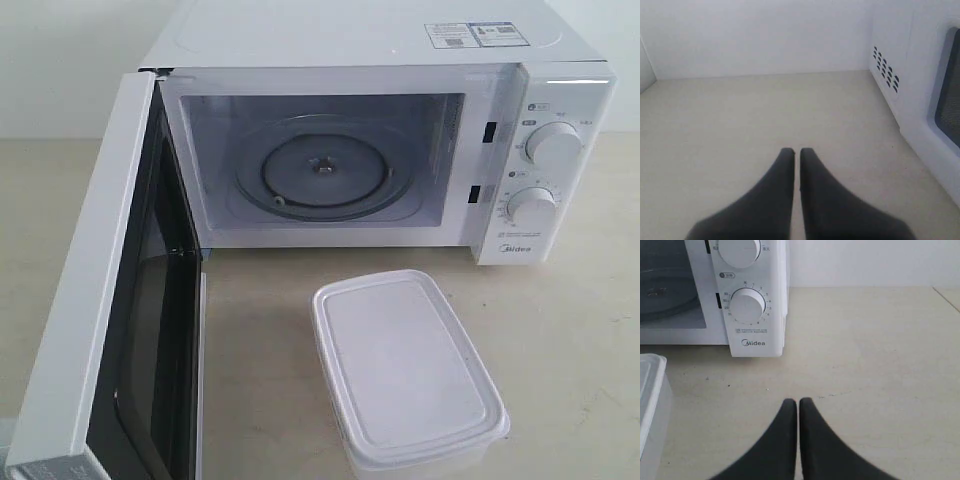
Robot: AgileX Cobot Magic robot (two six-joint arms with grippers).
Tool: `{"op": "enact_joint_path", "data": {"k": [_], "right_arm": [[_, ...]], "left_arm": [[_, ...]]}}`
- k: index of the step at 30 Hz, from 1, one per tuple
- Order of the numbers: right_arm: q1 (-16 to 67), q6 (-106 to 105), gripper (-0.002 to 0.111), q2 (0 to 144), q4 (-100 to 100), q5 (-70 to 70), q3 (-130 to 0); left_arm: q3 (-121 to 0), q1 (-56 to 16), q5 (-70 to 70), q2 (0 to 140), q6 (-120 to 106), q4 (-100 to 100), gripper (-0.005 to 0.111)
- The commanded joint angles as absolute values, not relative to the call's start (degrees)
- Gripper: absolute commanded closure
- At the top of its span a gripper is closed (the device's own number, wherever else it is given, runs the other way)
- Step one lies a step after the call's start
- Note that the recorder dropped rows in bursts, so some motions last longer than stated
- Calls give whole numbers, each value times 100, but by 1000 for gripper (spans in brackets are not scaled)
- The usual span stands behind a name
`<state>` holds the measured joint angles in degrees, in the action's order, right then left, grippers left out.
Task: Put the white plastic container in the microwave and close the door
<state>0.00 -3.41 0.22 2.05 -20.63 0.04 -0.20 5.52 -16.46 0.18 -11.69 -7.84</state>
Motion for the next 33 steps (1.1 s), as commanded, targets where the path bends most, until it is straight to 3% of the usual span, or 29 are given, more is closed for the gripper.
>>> {"op": "enact_joint_path", "data": {"k": [1, 26, 33], "right_arm": [[-7, -352, 108, 0, 200, -2038, 0], [-7, -181, 108, 0, 116, -1901, 0], [-7, -40, 108, 0, 259, -1886, -635]], "left_arm": [[0, 550, -1649, 0, -1112, -837, 102], [0, 550, -1649, 0, -1112, -837, 102], [0, 550, -1649, 0, -1112, -837, 102]]}}
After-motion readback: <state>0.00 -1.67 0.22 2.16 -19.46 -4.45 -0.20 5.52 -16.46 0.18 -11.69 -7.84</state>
